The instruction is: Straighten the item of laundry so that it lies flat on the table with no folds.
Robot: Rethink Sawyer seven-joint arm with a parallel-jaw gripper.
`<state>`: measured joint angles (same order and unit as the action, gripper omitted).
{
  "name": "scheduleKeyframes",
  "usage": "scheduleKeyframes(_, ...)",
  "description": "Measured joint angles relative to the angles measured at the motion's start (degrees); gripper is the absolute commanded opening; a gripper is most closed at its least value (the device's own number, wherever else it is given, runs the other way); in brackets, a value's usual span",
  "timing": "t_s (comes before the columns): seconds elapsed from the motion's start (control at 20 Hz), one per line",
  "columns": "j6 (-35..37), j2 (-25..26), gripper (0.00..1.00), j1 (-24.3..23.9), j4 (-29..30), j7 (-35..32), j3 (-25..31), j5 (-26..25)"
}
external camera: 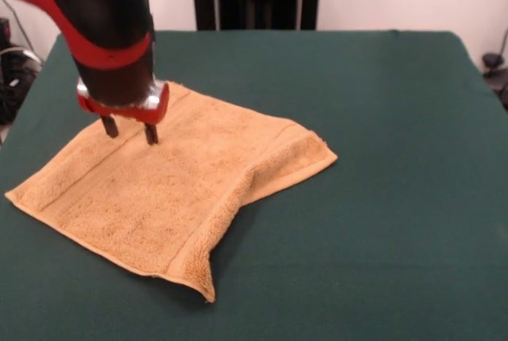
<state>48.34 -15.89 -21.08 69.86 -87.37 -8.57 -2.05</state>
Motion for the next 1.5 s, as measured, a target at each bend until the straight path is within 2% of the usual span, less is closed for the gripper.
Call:
scheduleKeyframes(0.3,0.1,-6.6,1.00,-0.2,0.8,0.0,0.2,-0.1)
scheduleKeyframes(0.5,4.3,-11.2,1.00,-0.6,-3.2,0.0,0.2,-0.2)
scheduleKeyframes(0.75,7.9,-13.5,1.00,-1.7,-7.8,0.0,0.6,-0.3)
scheduleKeyframes(1.15,8.1,-13.9,1.00,-3.3,-11.7,0.0,1.1,-0.5)
scheduleKeyframes(1.5,8.1,-10.0,1.00,-3.9,-15.9,0.0,1.5,-2.3)
